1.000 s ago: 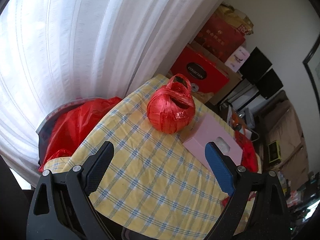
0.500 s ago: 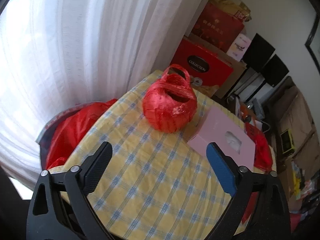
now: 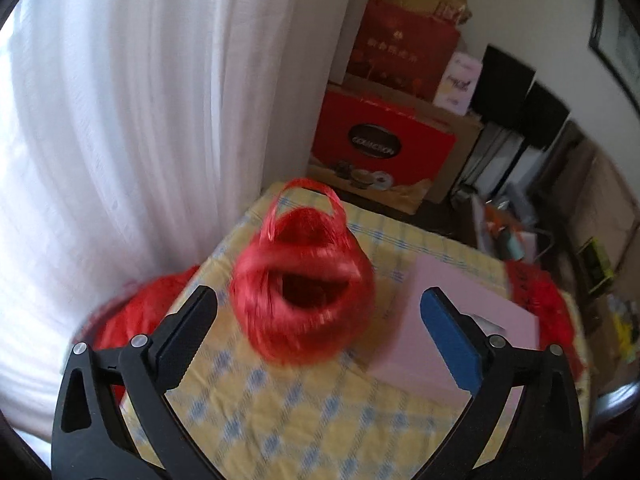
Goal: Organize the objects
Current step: 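Close the left gripper on the red raffia ball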
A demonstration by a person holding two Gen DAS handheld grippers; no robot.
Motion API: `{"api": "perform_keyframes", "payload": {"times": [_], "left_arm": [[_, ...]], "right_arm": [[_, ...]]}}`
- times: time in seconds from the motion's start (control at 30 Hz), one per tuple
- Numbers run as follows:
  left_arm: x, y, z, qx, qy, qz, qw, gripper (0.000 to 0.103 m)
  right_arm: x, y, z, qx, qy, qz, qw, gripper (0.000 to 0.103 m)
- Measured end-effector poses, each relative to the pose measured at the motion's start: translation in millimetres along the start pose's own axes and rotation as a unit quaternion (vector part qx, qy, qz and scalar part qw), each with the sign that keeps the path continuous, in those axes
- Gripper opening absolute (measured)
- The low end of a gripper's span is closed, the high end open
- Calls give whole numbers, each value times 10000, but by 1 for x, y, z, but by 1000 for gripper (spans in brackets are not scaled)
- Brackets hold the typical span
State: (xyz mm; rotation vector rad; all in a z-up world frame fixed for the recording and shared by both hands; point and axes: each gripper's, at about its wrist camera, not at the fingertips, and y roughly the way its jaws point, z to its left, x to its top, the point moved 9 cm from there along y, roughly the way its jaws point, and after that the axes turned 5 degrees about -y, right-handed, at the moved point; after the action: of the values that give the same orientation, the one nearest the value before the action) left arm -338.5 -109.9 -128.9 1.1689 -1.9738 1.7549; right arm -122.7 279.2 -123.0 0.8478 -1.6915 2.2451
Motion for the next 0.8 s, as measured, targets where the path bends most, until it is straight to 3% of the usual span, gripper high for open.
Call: {"api": "perform_keyframes", "payload": {"times": [0.1,0.27,0.53,0.8], "left_arm": [[-1,18,-9,34,250,166,9995,102],[-2,32,-11,490,679,66,9965,103],[-9,52,10,406,194,290,9986,103],[-18,72,12,407,286,468,9977,103]], "right_arm": [[2,3,2,49,-4,1,10000,91],[2,9,8,122,-49,40,9999,91],[1,9,8,140,12,53,9999,91],[0,10,9,175,73,38,9998,91]]}}
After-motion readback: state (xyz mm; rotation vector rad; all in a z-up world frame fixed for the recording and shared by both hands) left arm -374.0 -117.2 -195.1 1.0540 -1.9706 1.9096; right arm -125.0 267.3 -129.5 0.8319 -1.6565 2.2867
